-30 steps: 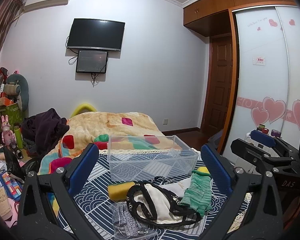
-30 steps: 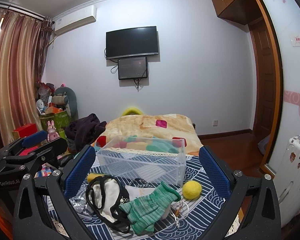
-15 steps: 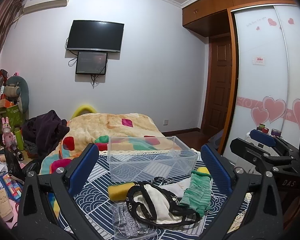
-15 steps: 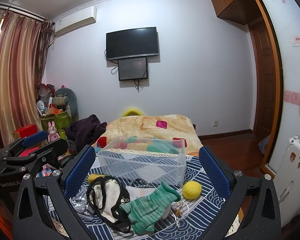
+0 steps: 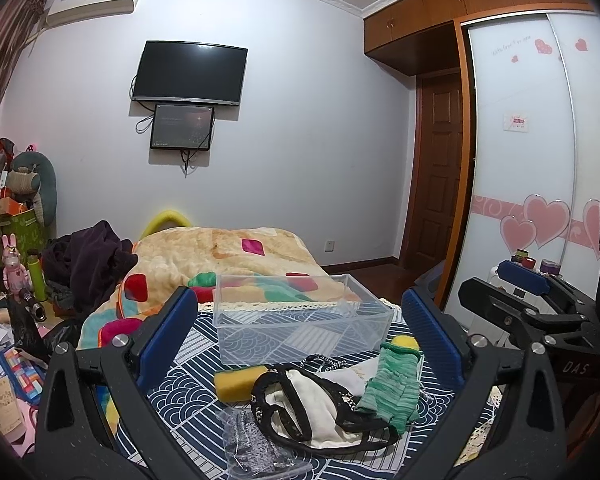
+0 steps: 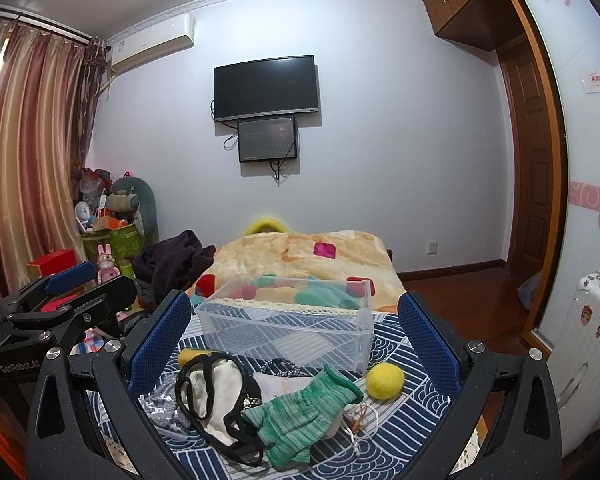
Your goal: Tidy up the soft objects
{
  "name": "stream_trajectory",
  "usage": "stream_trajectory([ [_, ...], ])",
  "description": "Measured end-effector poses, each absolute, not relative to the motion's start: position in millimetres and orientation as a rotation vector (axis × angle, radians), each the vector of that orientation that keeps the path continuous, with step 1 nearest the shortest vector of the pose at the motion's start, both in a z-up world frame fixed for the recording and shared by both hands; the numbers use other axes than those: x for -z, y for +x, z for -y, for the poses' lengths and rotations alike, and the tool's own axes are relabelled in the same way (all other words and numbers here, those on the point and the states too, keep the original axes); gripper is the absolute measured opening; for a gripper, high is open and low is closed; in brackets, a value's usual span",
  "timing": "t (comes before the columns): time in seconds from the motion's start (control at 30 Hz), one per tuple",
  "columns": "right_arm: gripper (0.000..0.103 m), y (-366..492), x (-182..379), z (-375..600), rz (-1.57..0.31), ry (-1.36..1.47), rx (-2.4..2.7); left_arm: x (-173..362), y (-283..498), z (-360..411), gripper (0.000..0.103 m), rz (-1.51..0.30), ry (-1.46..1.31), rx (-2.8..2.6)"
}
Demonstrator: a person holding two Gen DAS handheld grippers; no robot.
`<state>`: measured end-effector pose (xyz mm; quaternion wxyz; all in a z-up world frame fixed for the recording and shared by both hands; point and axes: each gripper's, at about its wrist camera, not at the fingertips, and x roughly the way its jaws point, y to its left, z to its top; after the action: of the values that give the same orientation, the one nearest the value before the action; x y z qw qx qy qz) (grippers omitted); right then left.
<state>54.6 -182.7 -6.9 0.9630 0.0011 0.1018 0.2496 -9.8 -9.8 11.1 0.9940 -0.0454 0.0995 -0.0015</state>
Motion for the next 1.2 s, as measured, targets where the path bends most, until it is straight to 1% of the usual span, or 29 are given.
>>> stream_trajectory([
  [0.53, 0.103, 55.4, 8.9, 181.7, -0.213, 0.011, -0.534, -7.6, -6.8, 9.3, 0.103, -0.218, -0.106, 0.019],
  [0.73, 0.103, 65.7, 21.9, 181.5, -0.277, 0.006, -0.555, 10.8, 4.5, 1.3, 0.103, -0.300, -0.129, 0.010],
  [1.0, 0.103, 86.2, 63.3, 175.9, -0.449, -0.028, -0.542, 61.6, 27.4, -19.4, 0.103, -0.500, -0.162, -0.053],
  [1.03, 0.103, 89.9, 67.0, 177.6, -0.473, -0.022, -0.540, 67.9, 29.0, -22.6, 0.102, -0.517, -0.168, -0.057],
  [1.1, 0.103, 97.9, 75.4, 180.3, -0.523, 0.002, -0.542, 79.4, 31.5, -26.9, 0.096, -0.555, -0.188, -0.059],
  [1.17, 0.102, 102.6, 81.7, 182.8, -0.562, 0.022, -0.544, 88.6, 35.6, -30.1, 0.085, -0.594, -0.200, -0.061],
  [1.2, 0.101, 104.6, 84.6, 184.7, -0.577, 0.032, -0.542, 92.2, 37.4, -32.2, 0.083, -0.605, -0.205, -0.072],
])
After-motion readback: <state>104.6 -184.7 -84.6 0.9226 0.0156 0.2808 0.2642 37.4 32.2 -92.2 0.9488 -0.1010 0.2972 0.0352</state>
